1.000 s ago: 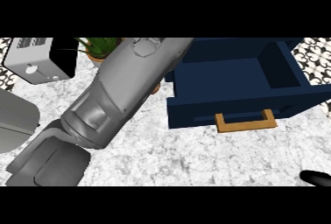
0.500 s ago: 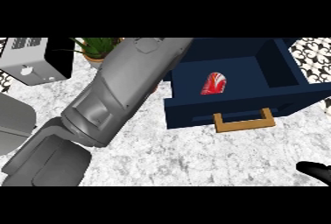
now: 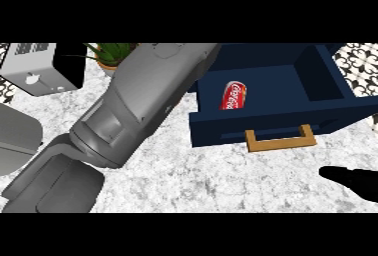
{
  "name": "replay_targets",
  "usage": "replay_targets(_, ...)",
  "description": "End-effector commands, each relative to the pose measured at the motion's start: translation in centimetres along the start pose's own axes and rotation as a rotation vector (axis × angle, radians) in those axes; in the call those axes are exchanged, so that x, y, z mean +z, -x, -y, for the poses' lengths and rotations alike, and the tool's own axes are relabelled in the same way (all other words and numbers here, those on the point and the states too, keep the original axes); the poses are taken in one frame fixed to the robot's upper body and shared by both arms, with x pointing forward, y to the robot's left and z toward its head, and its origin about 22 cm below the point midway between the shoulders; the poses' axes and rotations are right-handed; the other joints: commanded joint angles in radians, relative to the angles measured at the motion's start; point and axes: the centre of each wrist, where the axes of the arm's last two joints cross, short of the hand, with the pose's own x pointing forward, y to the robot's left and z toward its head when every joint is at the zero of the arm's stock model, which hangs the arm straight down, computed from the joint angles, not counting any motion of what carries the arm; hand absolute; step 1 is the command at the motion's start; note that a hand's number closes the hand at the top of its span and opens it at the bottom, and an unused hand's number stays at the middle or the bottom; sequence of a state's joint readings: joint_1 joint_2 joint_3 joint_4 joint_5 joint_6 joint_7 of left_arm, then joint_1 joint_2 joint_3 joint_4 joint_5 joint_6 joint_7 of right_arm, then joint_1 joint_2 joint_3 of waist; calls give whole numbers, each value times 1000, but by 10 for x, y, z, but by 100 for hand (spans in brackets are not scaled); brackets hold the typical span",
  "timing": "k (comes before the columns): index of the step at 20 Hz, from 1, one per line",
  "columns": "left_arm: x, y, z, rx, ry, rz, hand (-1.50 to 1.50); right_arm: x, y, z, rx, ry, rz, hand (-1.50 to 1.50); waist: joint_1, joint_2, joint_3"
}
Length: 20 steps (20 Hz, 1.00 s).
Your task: Pick up the can, place it into the drawer and close the drawer
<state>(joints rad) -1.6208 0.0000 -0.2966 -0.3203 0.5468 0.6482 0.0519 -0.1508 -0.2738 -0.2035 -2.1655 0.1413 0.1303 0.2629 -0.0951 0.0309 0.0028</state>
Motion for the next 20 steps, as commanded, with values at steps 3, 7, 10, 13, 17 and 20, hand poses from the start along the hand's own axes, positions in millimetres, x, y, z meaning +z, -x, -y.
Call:
replay_targets(3, -1, 4, -3, 65, -7, 6, -150, -20, 7, -23, 217, -63, 36, -150, 36, 1, -1)
replay_targets(7, 0, -5, 1, 51, -10, 36, -150, -35, 13, -47, 329, -104, 79, -150, 44, -1, -1)
replay_targets(10, -1, -1, 0, 24, -12, 43, -150, -36, 23, -66, 415, -140, 65, -150, 52, -7, -1)
replay_targets(13, -1, -9, 3, 22, -20, 38, -150, -53, 49, -79, 478, -179, 55, -150, 82, -12, -1)
replay_targets(17, -3, -1, -2, 24, 14, 23, -150, -62, 79, -94, 598, -192, 36, -150, 99, -15, -2)
replay_targets(20, -7, 4, -11, 43, 0, 8, -150, -69, 89, -114, 660, -237, 36, -150, 98, -16, -2)
